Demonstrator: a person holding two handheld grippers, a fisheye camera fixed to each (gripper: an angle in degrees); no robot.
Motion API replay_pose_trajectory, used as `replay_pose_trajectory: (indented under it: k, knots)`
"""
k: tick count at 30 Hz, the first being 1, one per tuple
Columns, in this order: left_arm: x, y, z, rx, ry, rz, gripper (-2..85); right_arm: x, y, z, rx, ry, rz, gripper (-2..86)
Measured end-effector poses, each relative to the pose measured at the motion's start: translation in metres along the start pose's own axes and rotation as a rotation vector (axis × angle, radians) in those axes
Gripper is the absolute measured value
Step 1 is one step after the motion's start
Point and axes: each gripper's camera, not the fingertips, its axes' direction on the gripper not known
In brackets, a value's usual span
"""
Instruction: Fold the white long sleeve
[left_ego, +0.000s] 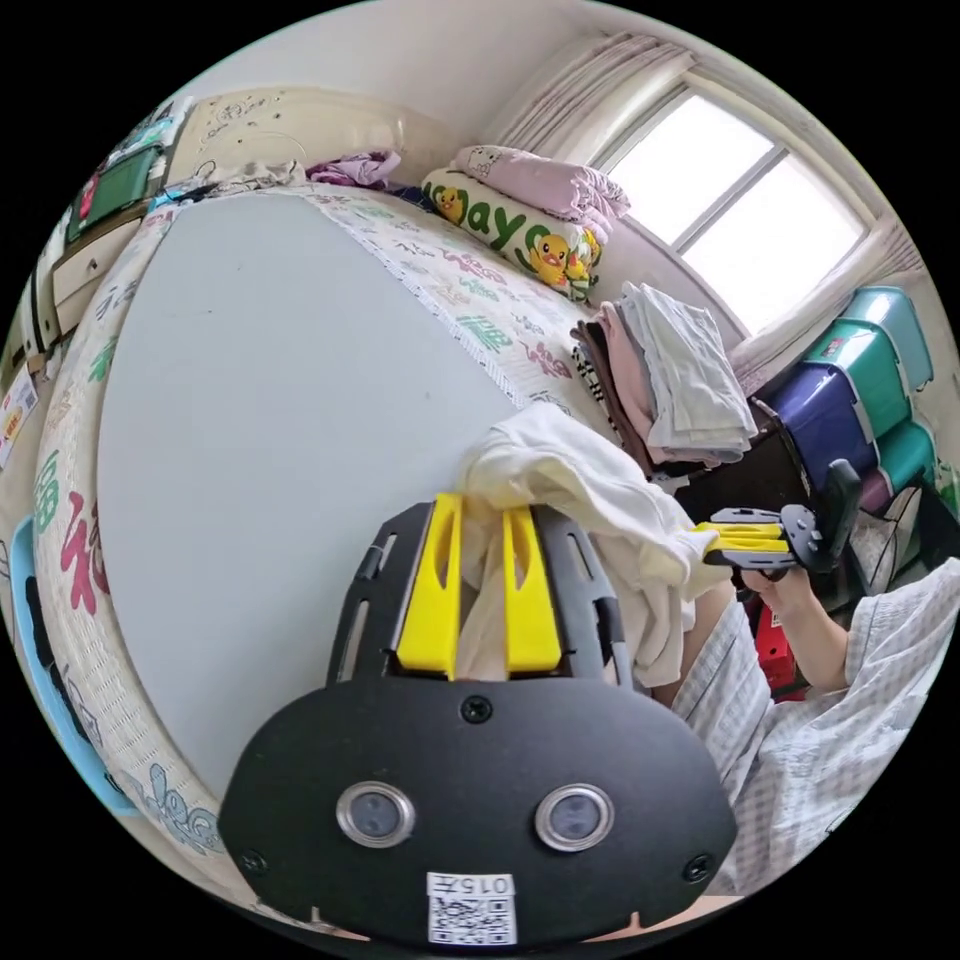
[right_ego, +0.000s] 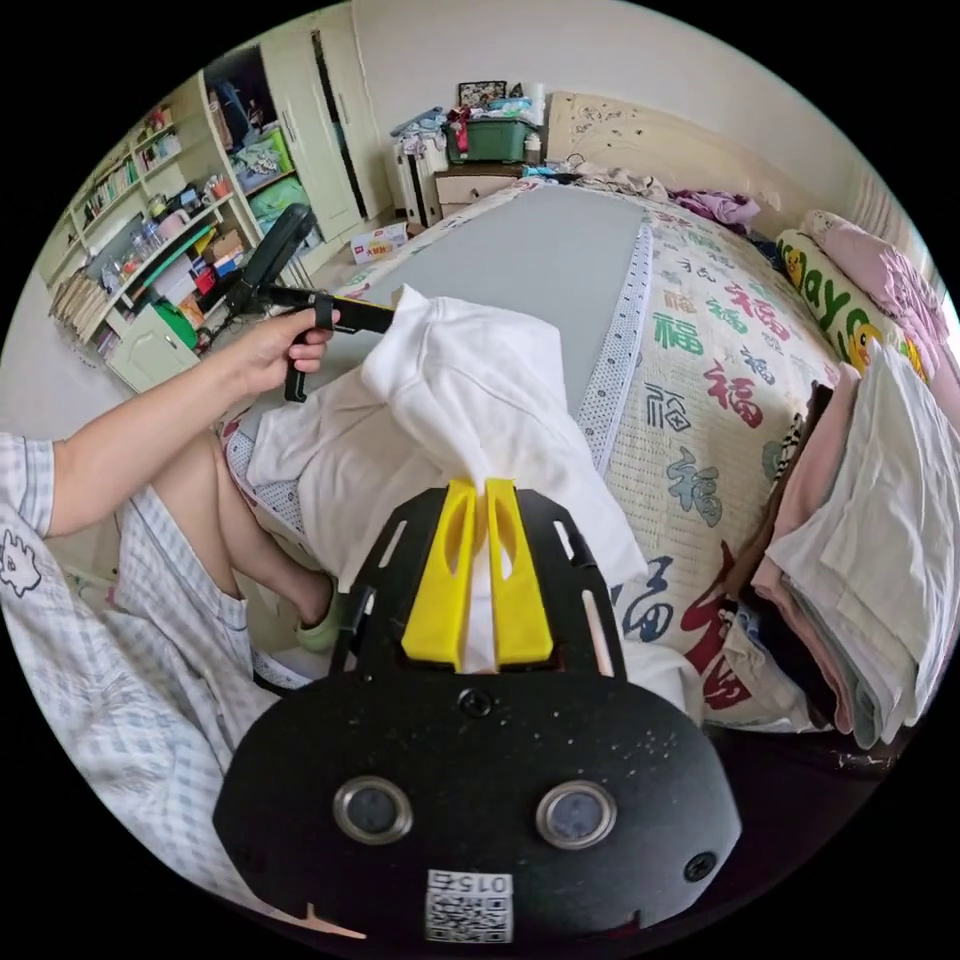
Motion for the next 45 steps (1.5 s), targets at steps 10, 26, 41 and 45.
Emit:
replay_pose_trajectory:
  k: [10,26,41,45]
  knots:
    - [0.056,0.068,-0.162,0.347,0.316,-0.150,0.6,0.040,0.144,-0.137,0.622,-0.038,0.261,0.2]
    - [0.365,0.222,-0.514,1.421,0.057,0.311,-0.2,-0.106,0.319,-0.356,1.547,0.037,0.013,-0.1]
    - [0.480,0.304,-0.578,1.600,-0.583,0.574,-0.2,-0.114,0.314,-0.362,1.490,0.095,-0.068,-0.2]
    - [0.488,0.289,-0.569,1.642,-0.716,0.614,-0.2,-0.131,0.283,-0.357,1.577,0.270,-0.086,-0.3]
